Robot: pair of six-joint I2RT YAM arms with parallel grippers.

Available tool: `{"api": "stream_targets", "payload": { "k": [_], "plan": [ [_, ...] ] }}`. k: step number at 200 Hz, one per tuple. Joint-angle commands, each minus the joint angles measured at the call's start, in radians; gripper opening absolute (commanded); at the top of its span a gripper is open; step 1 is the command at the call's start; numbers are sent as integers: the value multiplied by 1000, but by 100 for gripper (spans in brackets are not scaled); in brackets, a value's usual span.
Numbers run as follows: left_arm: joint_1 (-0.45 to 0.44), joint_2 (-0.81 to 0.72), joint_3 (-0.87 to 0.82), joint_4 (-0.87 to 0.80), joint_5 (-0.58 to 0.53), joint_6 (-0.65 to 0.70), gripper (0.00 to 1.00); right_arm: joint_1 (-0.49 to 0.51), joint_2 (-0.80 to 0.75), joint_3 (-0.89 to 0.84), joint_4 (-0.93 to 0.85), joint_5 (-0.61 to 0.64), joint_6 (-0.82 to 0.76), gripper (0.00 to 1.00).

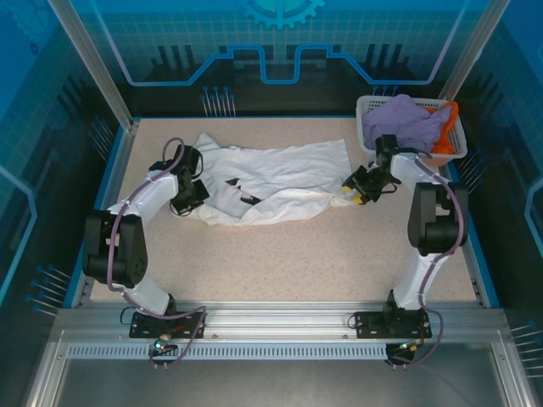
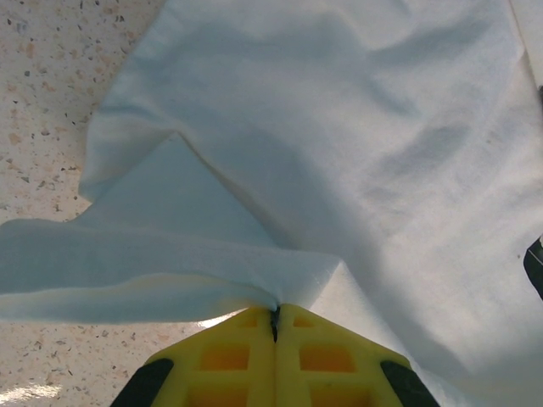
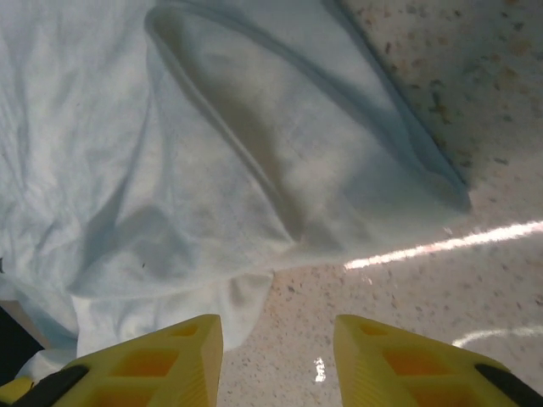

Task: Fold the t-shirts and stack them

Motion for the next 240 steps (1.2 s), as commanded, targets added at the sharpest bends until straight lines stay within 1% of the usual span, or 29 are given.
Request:
{"api": "stream_targets", "payload": {
  "k": [1,14,27,57,95,107,119,136,157,205,223,240],
  "plan": [
    [-8,2,21,-27,18,22,0,26,71,67,11,25,19,39],
    [-7,-2,18,-28,18,22,0,26,101,83,19,35,30,35],
    [-8,-6,15,-27,20,22,0,29,134,108,15,30,32,33],
    [-9,-6,13,-29,24,19,0,47,186,164,-26,49,13,33],
    [-9,-11,17,-35,24,19,0,51,175,126,-10,41,31,33],
    [-8,-10,19,-38,23,20,0,51,172,116,-7,31,33,29],
    [-9,-11,22,-40,24,24,0,51,161,104,2,24,38,22],
    [-10,-10,29,-46,26,26,0,50,138,88,8,18,49,10],
    [-10,-17,48,-64,30,43,0,51,100,85,0,8,53,0],
    [-18,-96,84,-140,72,76,0,51,-28,102,-113,15,17,0],
    [-31,-144,49,-158,71,72,0,51,-85,85,-167,19,-10,0],
    [-48,-209,-9,-165,77,46,0,52,-169,29,-212,28,-30,0]
  ]
}}
